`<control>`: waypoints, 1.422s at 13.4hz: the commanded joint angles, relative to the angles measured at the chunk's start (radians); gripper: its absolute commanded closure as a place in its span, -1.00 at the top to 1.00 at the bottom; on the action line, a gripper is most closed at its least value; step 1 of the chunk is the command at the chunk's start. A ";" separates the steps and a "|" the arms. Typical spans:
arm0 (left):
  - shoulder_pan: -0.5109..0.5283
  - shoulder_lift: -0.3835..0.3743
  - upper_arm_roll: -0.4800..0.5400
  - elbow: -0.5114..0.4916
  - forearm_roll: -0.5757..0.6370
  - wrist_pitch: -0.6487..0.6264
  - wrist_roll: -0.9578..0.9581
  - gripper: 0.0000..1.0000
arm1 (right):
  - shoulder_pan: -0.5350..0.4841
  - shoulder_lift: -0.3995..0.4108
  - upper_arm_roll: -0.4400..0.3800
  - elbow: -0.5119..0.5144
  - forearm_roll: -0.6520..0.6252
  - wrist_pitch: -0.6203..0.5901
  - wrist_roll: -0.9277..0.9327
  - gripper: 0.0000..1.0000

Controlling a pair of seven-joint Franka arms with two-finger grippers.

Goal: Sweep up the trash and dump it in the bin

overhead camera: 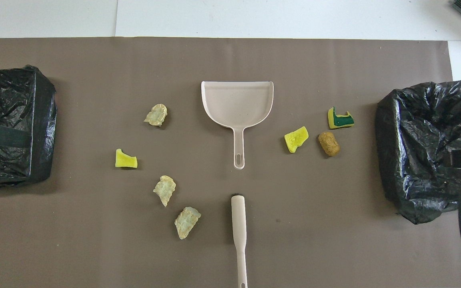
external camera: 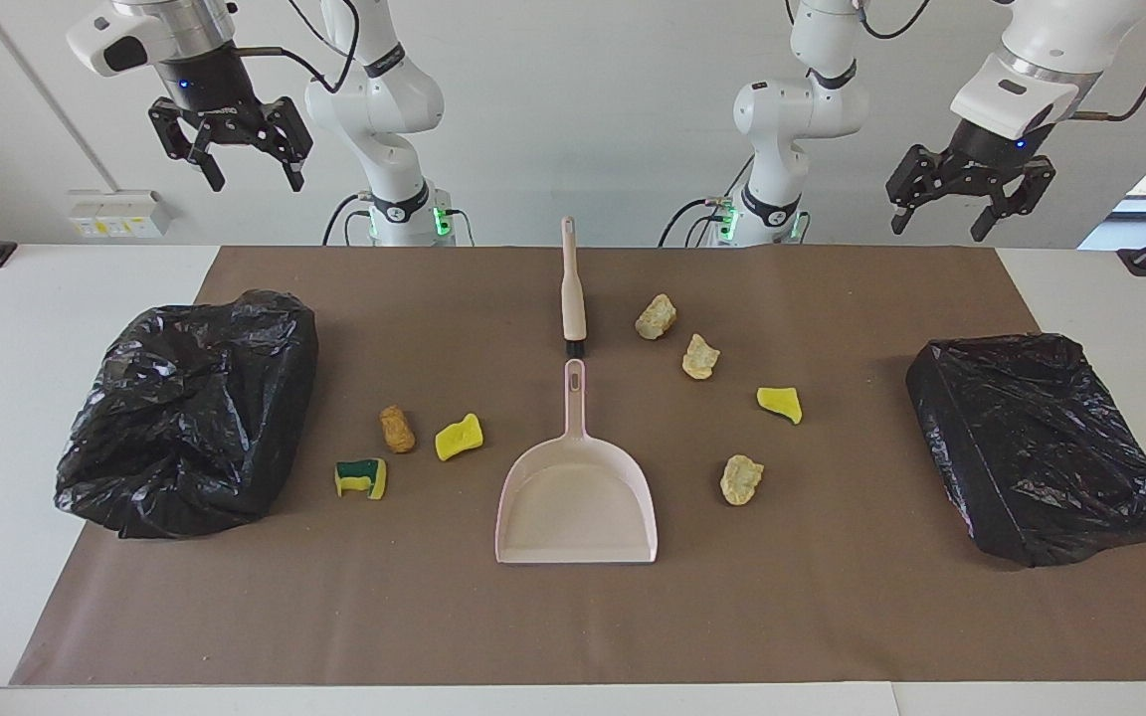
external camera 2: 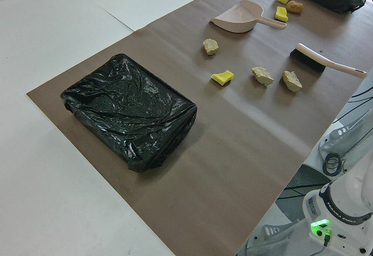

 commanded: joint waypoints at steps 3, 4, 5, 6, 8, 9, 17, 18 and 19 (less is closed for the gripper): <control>-0.012 -0.026 -0.005 -0.026 0.008 0.000 -0.015 1.00 | -0.012 -0.017 0.009 -0.005 0.014 -0.007 -0.034 1.00; -0.014 -0.026 -0.006 -0.028 0.002 0.007 -0.015 1.00 | -0.013 -0.017 0.008 -0.005 0.014 -0.007 -0.034 1.00; -0.020 -0.026 -0.011 -0.032 -0.001 0.012 -0.015 1.00 | -0.013 -0.017 0.005 -0.005 0.014 -0.007 -0.033 1.00; -0.049 -0.033 -0.011 -0.043 -0.004 0.017 -0.015 1.00 | -0.016 -0.016 0.000 -0.005 0.000 -0.009 -0.033 1.00; -0.095 -0.048 -0.011 -0.092 -0.004 0.038 -0.018 1.00 | -0.020 -0.020 -0.014 -0.007 0.002 -0.017 -0.040 1.00; -0.127 -0.064 -0.011 -0.130 -0.007 0.062 -0.022 1.00 | -0.020 -0.023 -0.012 -0.007 0.002 -0.021 -0.040 1.00; -0.472 -0.200 -0.011 -0.576 -0.027 0.355 -0.361 1.00 | 0.033 0.090 0.002 -0.025 0.015 0.137 0.027 1.00; -0.500 -0.214 -0.011 -0.615 -0.036 0.384 -0.384 1.00 | 0.042 0.110 0.002 -0.030 0.014 0.170 0.027 1.00; -0.530 -0.217 -0.011 -0.649 -0.042 0.407 -0.412 1.00 | 0.051 0.127 0.002 -0.038 0.011 0.201 0.032 1.00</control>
